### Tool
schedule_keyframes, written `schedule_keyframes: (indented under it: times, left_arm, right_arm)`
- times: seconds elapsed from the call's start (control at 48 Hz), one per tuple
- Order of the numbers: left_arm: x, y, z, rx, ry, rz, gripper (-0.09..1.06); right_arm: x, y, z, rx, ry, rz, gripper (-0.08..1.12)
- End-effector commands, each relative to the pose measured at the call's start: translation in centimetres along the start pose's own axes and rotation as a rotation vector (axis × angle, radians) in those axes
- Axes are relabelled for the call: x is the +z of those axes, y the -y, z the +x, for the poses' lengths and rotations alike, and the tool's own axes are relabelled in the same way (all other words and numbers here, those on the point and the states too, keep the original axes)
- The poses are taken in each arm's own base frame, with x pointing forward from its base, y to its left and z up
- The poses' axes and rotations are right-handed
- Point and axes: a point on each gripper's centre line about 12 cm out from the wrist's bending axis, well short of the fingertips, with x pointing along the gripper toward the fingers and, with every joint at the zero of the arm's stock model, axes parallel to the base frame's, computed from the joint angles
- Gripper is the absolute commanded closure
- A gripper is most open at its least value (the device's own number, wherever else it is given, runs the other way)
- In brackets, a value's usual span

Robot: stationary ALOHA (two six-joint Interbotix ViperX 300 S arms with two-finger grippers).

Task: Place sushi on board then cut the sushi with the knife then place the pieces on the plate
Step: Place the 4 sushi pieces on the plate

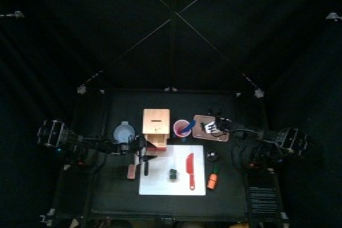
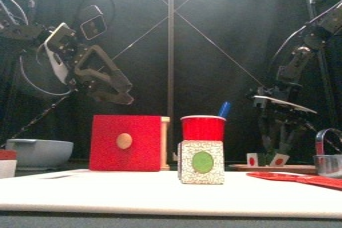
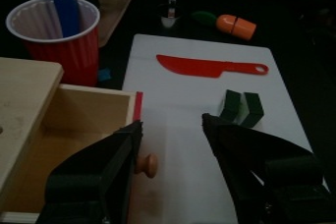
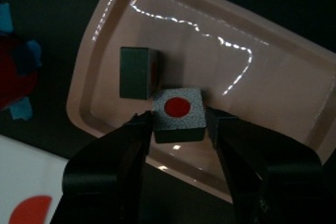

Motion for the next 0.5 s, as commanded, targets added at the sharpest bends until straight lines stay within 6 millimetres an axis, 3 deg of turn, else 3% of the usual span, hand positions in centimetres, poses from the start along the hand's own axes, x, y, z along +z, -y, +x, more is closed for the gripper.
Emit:
schedule_keyframes:
  times: [0.021, 0.25, 0.5]
  left_arm:
    - [0.9, 0.0, -0.2, 0.0, 0.034, 0.0, 0.09]
    - [1.4, -0.4, -1.1, 0.007, 0.061, -0.002, 0.09]
    - [1.7, -0.5, -1.2, 0.009, 0.071, -0.007, 0.09]
  right_arm:
    - [0.8, -0.5, -0.3, -0.008, 0.004, -0.004, 0.22]
    - [2.0, -0.8, -1.4, -0.034, 0.022, -0.025, 0.22]
    - [3.7, -1.5, -4.2, -0.002, 0.109, -0.035, 0.22]
